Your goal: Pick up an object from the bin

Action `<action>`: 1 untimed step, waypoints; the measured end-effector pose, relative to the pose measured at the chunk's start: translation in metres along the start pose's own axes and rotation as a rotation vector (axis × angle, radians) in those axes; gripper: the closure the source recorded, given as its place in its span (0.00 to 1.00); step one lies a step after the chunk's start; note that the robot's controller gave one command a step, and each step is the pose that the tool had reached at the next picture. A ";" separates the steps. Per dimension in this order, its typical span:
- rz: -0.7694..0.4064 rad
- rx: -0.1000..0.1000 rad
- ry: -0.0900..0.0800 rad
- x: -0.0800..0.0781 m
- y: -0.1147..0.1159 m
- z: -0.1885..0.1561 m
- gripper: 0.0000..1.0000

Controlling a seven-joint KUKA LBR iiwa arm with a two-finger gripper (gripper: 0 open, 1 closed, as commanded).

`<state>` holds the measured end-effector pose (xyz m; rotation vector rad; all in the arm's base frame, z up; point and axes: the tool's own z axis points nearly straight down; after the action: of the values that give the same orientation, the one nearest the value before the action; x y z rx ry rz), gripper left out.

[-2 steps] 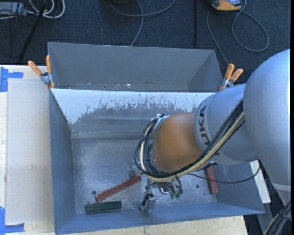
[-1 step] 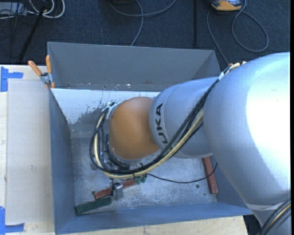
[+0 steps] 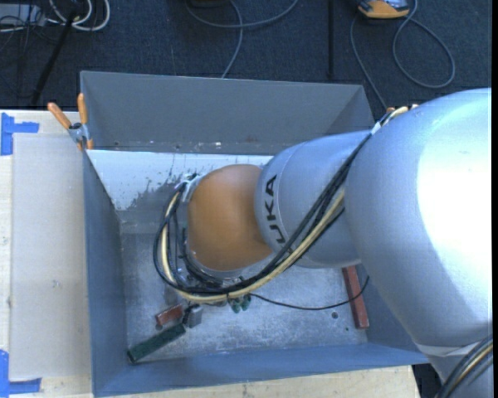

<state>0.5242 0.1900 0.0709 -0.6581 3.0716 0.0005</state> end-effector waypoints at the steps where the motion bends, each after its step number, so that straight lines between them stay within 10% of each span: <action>1: -0.427 0.000 0.000 0.006 -0.012 -0.001 1.00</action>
Offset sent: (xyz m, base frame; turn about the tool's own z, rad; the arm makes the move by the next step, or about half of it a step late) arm -0.0011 -0.0131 0.0014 -0.4282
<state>0.5233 0.1769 0.0715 -1.2941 2.8626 0.0006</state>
